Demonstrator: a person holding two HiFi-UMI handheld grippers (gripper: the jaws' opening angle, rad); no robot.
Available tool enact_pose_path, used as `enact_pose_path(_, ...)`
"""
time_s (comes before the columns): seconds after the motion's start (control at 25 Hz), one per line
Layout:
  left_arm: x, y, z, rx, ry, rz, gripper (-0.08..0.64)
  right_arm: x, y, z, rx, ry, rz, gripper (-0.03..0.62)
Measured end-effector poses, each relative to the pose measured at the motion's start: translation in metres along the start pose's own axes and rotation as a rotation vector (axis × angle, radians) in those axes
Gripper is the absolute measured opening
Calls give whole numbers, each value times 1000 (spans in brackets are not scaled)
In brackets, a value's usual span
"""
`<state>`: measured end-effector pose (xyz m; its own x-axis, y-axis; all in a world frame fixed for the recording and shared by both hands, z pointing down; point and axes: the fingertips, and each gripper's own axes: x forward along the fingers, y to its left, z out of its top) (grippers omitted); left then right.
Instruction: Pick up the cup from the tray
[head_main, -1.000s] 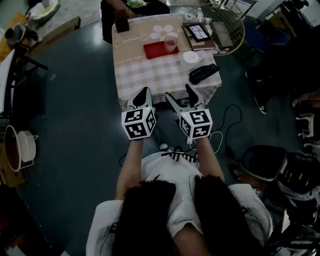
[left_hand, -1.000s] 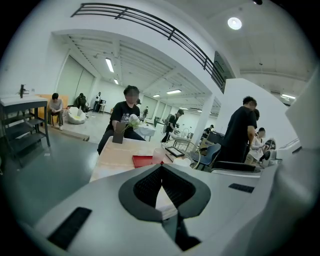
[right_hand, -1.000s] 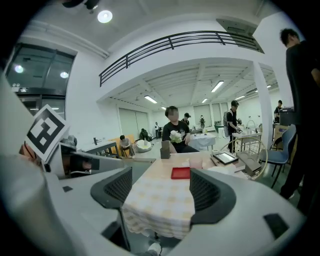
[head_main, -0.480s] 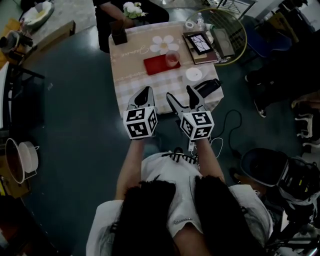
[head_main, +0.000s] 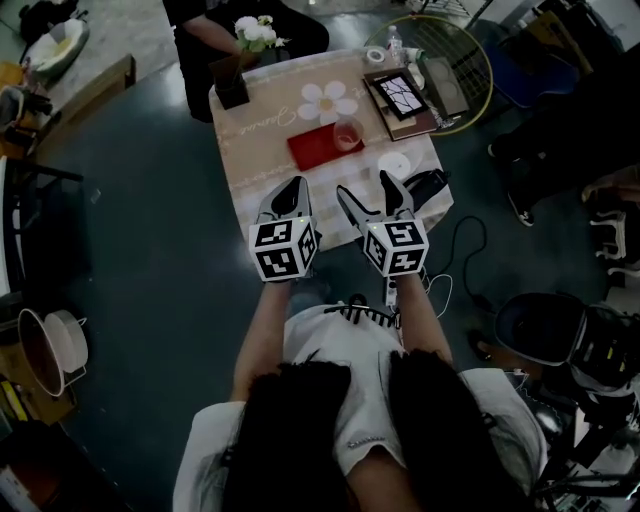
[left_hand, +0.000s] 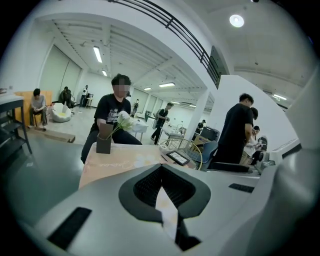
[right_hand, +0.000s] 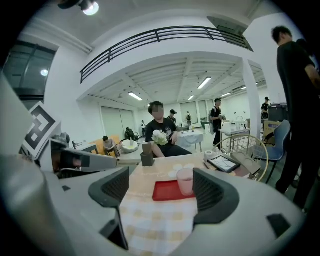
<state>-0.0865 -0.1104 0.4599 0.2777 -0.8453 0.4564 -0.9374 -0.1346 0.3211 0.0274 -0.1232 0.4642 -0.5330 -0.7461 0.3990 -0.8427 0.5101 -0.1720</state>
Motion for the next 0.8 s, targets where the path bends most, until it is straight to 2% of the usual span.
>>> enact_pose_path(0.28,24,8,19,36,13,-57,6,34,-10,12,-37,13,-93,395)
enact_pose_path(0.44,36,20,17,28,36,-52,6,50,-11,15,-60,39,-101,400)
enact_pose_path(0.56,43,25,18,13,40,-52,6,60,-19,15,-99,57,-141,405)
enact_pose_path(0.8,64,37,21,-17,51,-25,6,91,-39,8,-49,102,-145,405)
